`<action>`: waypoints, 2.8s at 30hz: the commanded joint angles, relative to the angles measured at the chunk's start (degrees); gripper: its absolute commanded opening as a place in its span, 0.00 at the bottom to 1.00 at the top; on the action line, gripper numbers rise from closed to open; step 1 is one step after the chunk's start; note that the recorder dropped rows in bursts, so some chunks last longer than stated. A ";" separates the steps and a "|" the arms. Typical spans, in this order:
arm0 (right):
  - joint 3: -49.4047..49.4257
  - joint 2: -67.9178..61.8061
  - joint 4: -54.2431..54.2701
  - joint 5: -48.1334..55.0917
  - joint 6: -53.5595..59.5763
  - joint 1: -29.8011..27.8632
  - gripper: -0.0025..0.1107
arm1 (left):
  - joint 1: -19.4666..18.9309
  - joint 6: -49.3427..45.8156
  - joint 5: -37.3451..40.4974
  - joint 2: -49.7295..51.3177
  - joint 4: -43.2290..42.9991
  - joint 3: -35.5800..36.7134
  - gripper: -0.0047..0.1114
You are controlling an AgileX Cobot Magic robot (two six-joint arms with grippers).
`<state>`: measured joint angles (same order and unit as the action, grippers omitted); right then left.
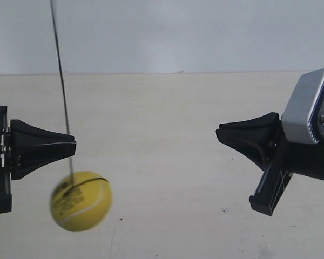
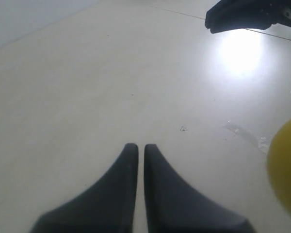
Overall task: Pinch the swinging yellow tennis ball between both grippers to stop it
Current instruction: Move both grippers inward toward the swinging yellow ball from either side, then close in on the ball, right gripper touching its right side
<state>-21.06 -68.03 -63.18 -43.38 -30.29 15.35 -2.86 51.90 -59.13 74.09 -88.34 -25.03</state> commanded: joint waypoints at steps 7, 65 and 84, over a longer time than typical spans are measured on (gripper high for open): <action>-0.23 -0.09 -2.38 -3.20 -2.47 0.03 0.02 | 0.07 -0.58 -1.03 3.11 0.69 -0.17 0.08; -0.21 -9.30 -7.32 -11.70 -4.25 3.17 0.02 | 3.59 -3.46 -10.83 5.56 -1.39 0.86 0.08; -1.91 -9.89 -4.43 -11.24 -1.78 4.60 0.02 | 3.59 -5.87 -10.39 9.20 1.10 0.75 0.08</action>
<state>-22.65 -77.17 -67.58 -54.65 -31.99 19.89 0.45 46.44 -69.42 83.23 -88.05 -24.50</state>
